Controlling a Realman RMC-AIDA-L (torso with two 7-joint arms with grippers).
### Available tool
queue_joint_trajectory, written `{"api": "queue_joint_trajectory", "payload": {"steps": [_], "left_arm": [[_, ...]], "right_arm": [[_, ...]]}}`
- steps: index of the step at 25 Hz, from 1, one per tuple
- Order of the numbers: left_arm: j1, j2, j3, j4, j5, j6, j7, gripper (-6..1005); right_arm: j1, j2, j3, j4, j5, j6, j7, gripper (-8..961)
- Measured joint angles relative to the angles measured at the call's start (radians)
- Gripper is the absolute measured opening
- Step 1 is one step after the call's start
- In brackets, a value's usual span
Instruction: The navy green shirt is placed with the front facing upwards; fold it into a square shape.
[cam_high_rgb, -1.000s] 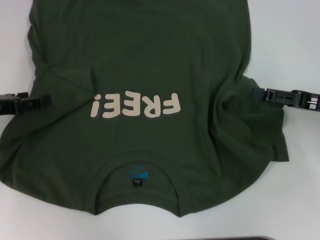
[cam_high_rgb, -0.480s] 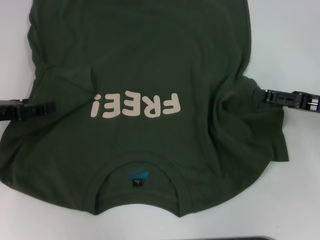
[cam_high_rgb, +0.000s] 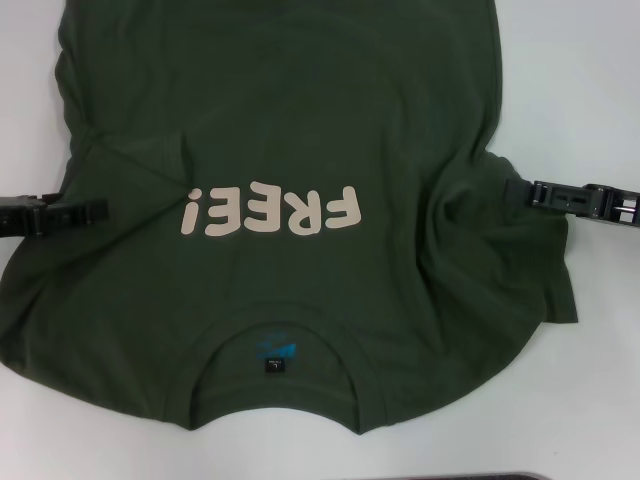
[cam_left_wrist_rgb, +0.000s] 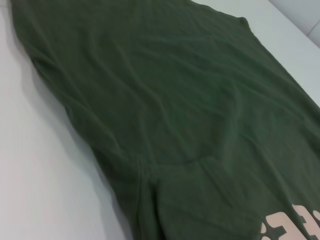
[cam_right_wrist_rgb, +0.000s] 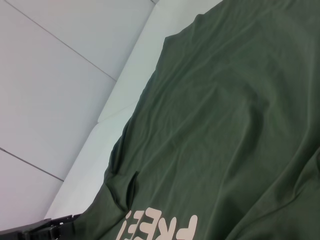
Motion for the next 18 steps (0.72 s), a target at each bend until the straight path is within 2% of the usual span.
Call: {"api": "queue_joint_trajectory", "payload": {"steps": [6, 12, 18], "left_arm": [[-0.001, -0.004, 0.014, 0.002, 0.0, -0.002, -0.01, 811], [-0.004, -0.003, 0.02, 0.006, 0.0, -0.005, -0.02, 642], [-0.011, -0.001, 0.021, 0.001, 0.0, -0.005, -0.02, 365]], "right_arm": [[0.0, -0.001, 0.0, 0.0, 0.0, 0.0, 0.0, 927], [0.0, -0.003, 0.0, 0.0, 0.0, 0.0, 0.0, 928], [0.0, -0.003, 0.0, 0.0, 0.001, 0.0, 0.0, 928]]}}
